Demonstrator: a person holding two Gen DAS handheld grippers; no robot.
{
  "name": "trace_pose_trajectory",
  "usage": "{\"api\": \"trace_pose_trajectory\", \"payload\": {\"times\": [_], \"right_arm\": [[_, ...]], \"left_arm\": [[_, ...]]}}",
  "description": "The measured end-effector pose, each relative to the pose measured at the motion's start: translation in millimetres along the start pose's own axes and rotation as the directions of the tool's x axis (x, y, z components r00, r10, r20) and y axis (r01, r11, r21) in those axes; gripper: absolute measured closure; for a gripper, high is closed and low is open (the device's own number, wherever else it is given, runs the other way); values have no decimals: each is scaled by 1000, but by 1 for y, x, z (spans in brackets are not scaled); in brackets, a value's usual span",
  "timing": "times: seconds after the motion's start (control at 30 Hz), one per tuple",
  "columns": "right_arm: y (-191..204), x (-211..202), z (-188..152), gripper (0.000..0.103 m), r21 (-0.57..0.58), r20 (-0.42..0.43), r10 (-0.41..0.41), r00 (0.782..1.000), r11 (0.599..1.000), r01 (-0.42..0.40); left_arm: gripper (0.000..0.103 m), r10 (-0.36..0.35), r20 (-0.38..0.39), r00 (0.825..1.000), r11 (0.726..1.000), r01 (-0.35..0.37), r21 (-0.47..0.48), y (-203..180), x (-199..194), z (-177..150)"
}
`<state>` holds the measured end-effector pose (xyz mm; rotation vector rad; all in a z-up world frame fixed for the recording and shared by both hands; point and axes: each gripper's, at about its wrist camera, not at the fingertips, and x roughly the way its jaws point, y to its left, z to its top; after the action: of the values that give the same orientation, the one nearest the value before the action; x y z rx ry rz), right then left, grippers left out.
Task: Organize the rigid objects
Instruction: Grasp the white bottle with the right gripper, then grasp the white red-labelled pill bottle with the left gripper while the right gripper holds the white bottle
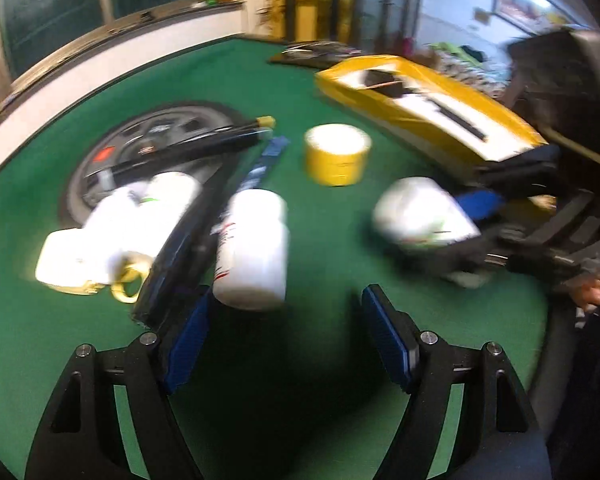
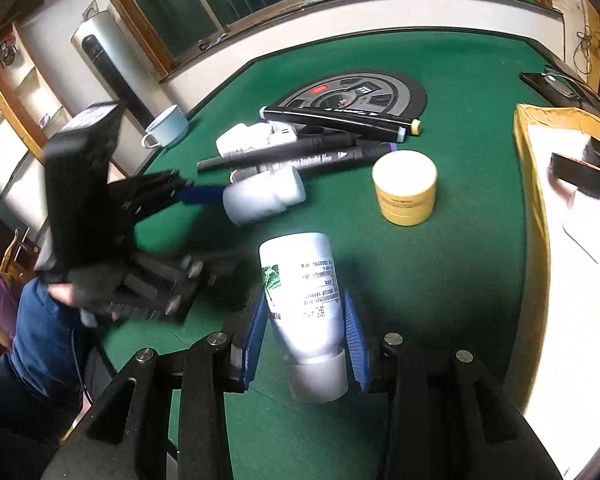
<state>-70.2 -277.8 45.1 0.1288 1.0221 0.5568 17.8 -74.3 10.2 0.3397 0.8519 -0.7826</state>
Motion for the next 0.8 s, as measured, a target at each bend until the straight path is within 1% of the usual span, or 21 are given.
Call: {"api": "trace_pose_trajectory", "payload": {"times": [0.03,0.07,0.1,0.2,0.27,0.37,0.4,0.43,0.47,0.5,0.57,0.67,0.8], "right_arm": [[-1,-1,-1,70,3,0,-4,1000,1000,4],[-3,-1,0,72,6,0,-8,1000,1000,8],[-5,-2,0,72,10,5,-13,1000,1000,13],[-10,-6,1,72,26,19,-26,999,999,25],[-12,-8,1,72,29,22,-26,999,999,26],[-13,-7,1,72,28,19,-30,999,999,29],[-12,-6,1,72,21,16,-35,999,999,35],[-10,-5,0,72,11,7,-39,999,999,39],[-8,-5,-1,72,0,1,-44,999,999,44],[-4,-4,-2,72,-24,-4,-56,998,998,55],[1,-3,-5,72,-49,2,-81,997,996,81],[6,1,-3,72,-59,1,-107,994,993,107],[13,9,-4,72,-90,-17,-151,988,985,149]], "left_arm": [[28,-19,16,1000,1000,19,1,-5,-4,0],[28,-13,24,1000,1000,13,-7,-7,-6,2],[28,18,20,1000,999,-18,-33,-7,-6,6],[28,61,4,998,993,-61,-101,-1,-1,14],[28,85,-11,996,991,-86,-105,-3,3,19],[28,143,-62,988,983,-149,-108,-1,20,28],[35,143,-80,986,982,-152,-116,1,27,29],[53,128,-92,988,983,-138,-124,2,33,30],[56,142,-79,987,981,-151,-125,2,33,30],[66,151,-72,986,978,-160,-134,3,34,31],[66,154,-69,986,975,-163,-148,4,35,33],[66,177,-49,983,974,-182,-137,-2,34,32],[66,175,-34,984,974,-178,-143,-1,36,30]]}}
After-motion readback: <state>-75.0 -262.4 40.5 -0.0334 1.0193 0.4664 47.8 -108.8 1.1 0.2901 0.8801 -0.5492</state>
